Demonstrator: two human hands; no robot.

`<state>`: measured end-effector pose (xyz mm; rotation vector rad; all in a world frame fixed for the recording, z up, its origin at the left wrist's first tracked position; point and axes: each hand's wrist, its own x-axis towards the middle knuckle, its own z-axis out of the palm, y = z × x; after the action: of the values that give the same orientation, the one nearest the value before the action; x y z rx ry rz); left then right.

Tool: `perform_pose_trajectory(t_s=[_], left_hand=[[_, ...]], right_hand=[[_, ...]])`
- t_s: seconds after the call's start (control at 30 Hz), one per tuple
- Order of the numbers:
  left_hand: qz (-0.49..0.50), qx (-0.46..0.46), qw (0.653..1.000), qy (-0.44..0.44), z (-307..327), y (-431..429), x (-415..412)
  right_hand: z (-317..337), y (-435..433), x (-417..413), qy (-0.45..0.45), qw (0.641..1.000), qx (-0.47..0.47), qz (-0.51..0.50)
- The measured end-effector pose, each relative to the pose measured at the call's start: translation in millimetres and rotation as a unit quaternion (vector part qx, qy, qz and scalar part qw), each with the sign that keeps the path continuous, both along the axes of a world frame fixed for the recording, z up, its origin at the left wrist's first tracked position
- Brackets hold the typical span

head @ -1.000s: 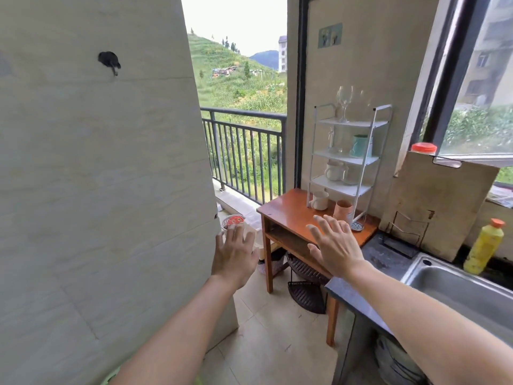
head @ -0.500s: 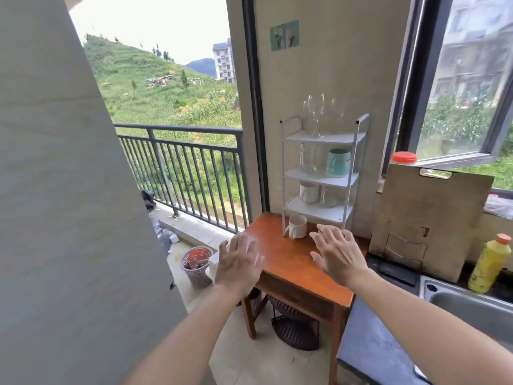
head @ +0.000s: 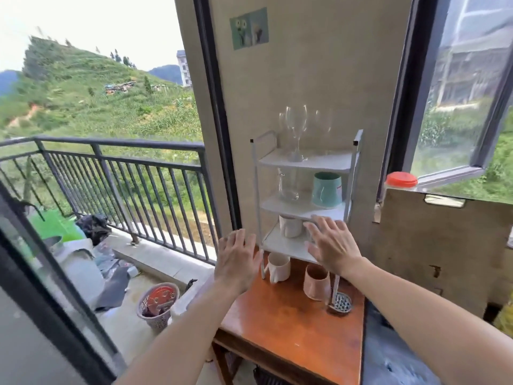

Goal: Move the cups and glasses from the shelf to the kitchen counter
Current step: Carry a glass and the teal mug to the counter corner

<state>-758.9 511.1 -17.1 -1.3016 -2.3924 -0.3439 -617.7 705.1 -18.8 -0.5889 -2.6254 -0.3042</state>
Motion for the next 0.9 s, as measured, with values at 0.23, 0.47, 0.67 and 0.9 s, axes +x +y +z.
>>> perform_pose_trajectory(t_s=[0.23,0.47,0.67,0.9], left_hand=[[-0.056,0.005,0.998,-0.013,-0.1,76.1,-62.5],[-0.155,0.038,0.979,-0.127,9.8,163.6,-125.8],[-0.166,0.093,0.949,-0.25,15.8,228.2,-150.1],[-0.166,0.166,0.907,-0.349,20.9,264.1,-163.0]], right_hand=[[0.8,54.2,-51.3,0.054,0.995,-0.04,-0.069],[-0.6,92.4,-104.1,0.209,0.929,-0.181,-0.247],[-5.5,120.1,-133.4,0.255,0.875,-0.224,-0.345],[-6.0,128.8,-140.0,0.287,0.853,-0.268,-0.344]])
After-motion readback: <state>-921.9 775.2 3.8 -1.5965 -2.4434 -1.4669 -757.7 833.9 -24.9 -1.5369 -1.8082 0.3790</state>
